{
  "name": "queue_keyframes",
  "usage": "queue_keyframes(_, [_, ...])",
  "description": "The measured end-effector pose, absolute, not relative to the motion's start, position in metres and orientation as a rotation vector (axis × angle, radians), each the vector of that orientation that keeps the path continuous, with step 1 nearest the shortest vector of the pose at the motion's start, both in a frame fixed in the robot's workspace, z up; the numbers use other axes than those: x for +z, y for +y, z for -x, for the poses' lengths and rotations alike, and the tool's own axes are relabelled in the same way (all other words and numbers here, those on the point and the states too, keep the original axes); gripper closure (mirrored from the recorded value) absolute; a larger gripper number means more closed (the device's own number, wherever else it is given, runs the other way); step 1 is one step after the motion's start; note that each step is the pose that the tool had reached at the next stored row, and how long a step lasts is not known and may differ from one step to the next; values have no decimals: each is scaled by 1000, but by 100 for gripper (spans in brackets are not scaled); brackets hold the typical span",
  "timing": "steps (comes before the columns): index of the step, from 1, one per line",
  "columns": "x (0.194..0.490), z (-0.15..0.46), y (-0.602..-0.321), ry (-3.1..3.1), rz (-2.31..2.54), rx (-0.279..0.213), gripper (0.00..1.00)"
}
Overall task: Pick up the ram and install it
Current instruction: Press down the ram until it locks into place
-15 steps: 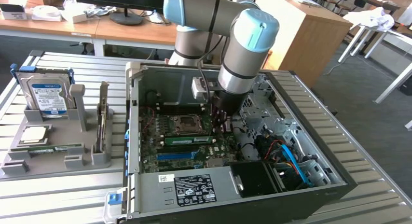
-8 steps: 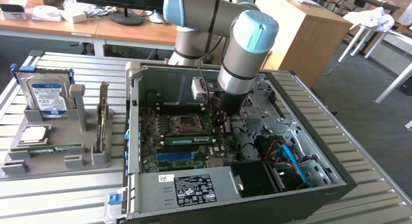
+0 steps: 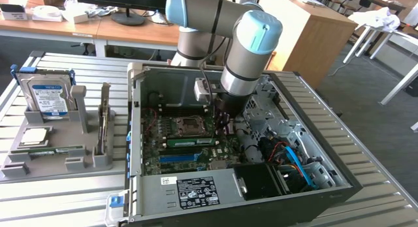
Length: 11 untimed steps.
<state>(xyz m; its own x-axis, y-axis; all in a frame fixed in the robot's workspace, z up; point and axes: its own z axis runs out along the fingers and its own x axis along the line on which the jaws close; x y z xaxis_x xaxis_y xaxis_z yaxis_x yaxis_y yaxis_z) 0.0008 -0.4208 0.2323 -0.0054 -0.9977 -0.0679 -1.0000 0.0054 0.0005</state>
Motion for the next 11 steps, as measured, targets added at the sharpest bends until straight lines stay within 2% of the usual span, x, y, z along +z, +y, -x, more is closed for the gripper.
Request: queue_keyframes(11, [229,-1,-421,2193,2181,75,90])
